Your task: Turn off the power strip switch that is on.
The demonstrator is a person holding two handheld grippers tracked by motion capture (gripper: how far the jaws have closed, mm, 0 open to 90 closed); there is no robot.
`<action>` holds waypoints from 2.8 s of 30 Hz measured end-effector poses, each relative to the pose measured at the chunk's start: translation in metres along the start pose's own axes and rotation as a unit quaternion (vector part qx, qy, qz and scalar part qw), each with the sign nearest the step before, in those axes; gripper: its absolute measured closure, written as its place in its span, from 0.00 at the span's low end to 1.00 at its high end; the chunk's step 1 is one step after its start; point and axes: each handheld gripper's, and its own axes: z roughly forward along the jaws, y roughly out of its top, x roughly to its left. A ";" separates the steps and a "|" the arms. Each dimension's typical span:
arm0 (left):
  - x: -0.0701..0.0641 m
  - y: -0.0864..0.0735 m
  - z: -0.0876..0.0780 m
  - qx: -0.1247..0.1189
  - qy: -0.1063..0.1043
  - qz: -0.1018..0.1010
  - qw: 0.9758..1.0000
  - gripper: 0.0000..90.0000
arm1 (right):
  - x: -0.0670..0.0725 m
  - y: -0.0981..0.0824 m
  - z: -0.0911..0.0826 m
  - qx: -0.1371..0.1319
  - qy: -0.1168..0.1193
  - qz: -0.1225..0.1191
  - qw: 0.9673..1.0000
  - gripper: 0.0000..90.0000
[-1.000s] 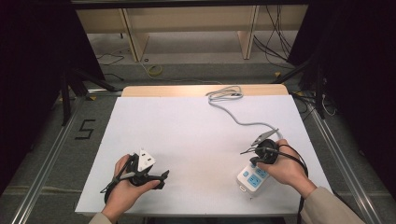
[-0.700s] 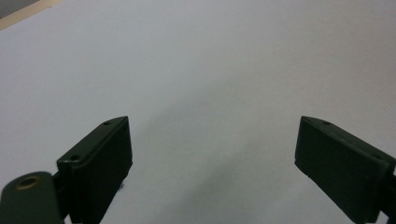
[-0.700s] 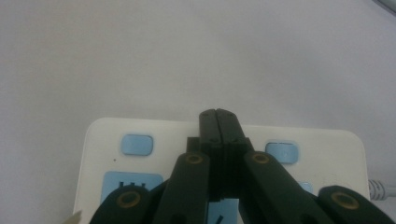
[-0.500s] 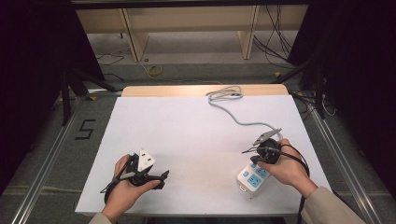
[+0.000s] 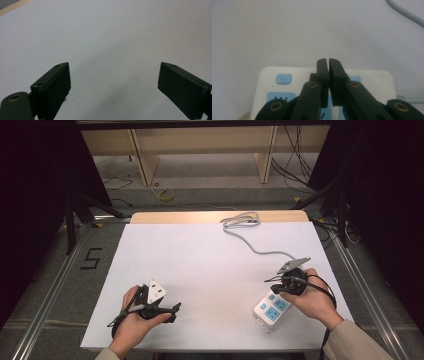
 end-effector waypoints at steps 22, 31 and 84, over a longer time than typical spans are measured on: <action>0.001 -0.001 -0.001 0.003 0.000 -0.002 1.000 0.12 | -0.016 -0.022 -0.020 -0.059 -0.011 0.030 0.998 0.86; 0.001 -0.001 0.000 0.003 0.000 -0.001 1.000 0.12 | -0.024 -0.035 -0.026 -0.083 -0.023 0.050 0.995 0.79; -0.001 -0.001 -0.001 0.006 -0.005 0.004 1.000 0.12 | -0.024 -0.083 -0.035 -0.165 -0.058 0.068 0.982 0.41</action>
